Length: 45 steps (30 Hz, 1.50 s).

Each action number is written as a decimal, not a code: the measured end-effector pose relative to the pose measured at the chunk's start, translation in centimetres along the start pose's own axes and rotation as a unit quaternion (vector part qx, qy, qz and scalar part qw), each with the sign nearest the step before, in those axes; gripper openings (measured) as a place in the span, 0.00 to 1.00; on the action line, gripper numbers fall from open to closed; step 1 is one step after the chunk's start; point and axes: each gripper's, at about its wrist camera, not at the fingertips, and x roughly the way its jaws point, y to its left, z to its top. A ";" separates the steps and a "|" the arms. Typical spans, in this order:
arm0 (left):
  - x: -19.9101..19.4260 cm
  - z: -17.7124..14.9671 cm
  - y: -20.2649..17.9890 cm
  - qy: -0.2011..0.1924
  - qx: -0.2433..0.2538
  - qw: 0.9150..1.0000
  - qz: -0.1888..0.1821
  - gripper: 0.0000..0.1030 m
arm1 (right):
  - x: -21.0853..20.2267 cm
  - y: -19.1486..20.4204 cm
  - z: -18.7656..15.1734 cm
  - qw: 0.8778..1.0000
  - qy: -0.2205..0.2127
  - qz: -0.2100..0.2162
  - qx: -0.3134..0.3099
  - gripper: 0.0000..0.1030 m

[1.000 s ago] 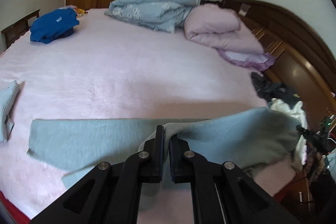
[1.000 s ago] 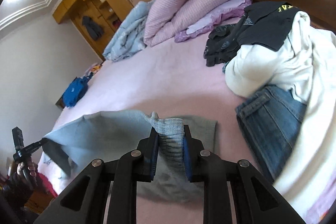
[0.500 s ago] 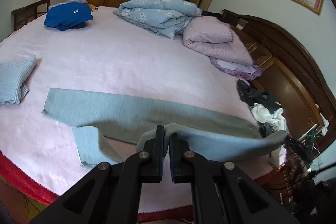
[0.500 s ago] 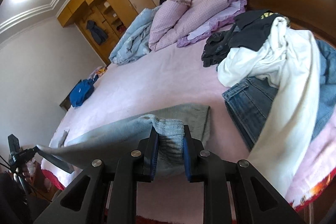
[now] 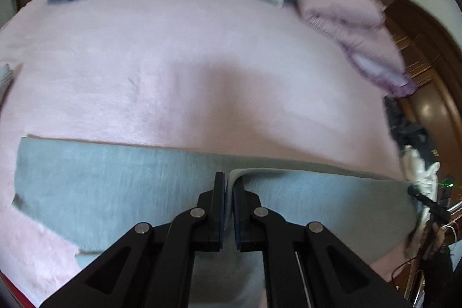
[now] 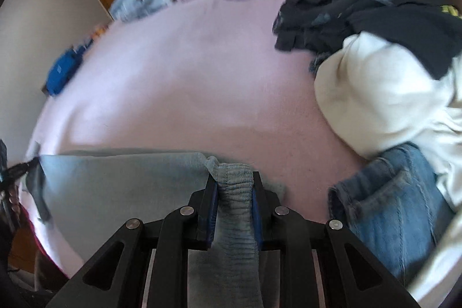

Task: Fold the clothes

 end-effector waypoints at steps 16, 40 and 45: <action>2.0 0.8 -0.2 0.016 -0.004 0.999 0.027 0.06 | 1.3 -2.2 -1.0 0.999 0.026 0.006 0.046 0.25; -4.9 -1.5 -0.5 -0.037 0.024 0.995 0.093 0.28 | -1.6 11.0 -3.6 0.990 0.037 0.100 -0.094 0.42; -6.3 -6.3 -5.5 -0.006 0.056 0.993 -0.106 0.39 | 3.4 16.6 -0.3 0.977 0.048 0.109 -0.177 0.42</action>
